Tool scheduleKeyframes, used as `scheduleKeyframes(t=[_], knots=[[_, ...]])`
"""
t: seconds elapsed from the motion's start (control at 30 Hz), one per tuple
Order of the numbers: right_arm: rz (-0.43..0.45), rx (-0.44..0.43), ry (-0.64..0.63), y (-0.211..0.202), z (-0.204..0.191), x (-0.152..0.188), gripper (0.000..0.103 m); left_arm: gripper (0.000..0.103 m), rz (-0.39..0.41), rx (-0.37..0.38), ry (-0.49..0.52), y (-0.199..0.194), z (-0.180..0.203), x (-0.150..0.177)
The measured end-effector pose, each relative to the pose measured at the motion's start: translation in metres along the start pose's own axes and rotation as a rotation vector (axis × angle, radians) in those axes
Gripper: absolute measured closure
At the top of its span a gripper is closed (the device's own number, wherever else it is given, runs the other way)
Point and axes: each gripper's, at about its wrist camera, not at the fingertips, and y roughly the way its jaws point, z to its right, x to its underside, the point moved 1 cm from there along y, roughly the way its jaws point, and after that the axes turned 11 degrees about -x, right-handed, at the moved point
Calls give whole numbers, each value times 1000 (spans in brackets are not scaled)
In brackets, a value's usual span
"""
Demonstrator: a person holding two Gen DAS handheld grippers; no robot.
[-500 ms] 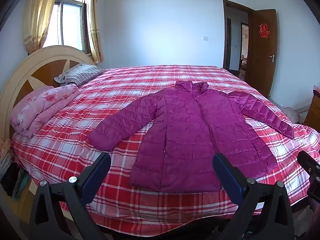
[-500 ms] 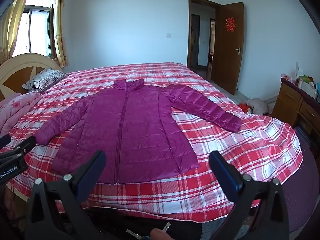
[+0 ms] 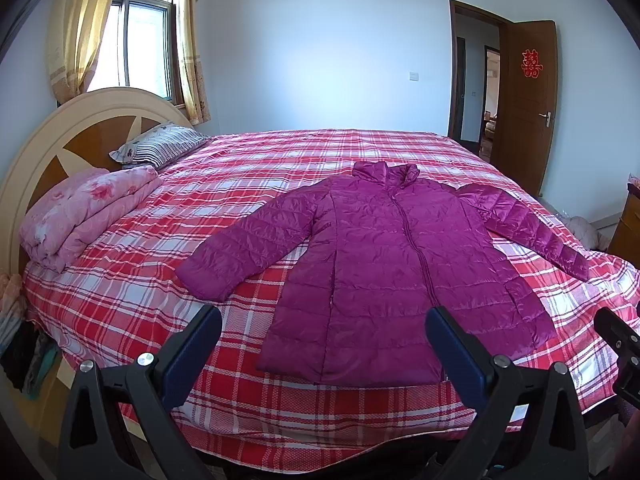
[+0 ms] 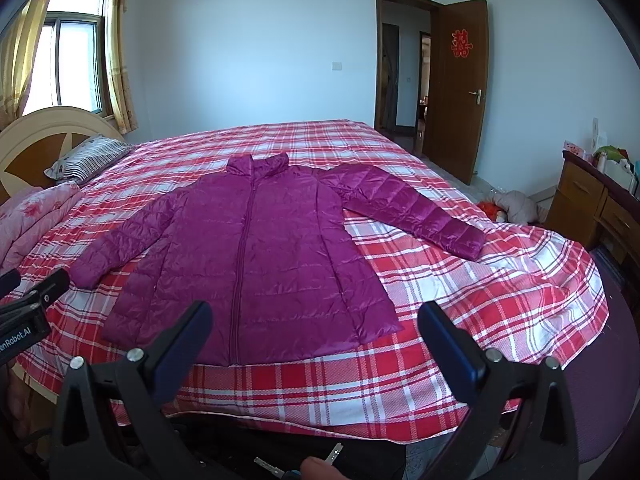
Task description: Fold large clothes
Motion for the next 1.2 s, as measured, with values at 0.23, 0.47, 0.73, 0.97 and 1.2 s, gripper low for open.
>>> scheduleKeyframes(t=[0.23, 0.47, 0.73, 0.97, 1.2], knots=[[-2, -2, 4, 0, 1, 0, 0, 1, 11, -2, -9, -1, -2, 0], [-2, -5, 8, 0, 2, 0, 0, 1, 18, 1, -22, -1, -5, -2], [-10, -12, 10, 2, 2, -1, 0, 1, 12, 10, -26, 0, -6, -2], [-16, -18, 13, 4, 2, 0, 0, 1, -54, 13, -4, 2, -4, 1], [-24, -46, 18, 8, 3, 2, 0, 1, -56, 15, 22, 8, -1, 2]])
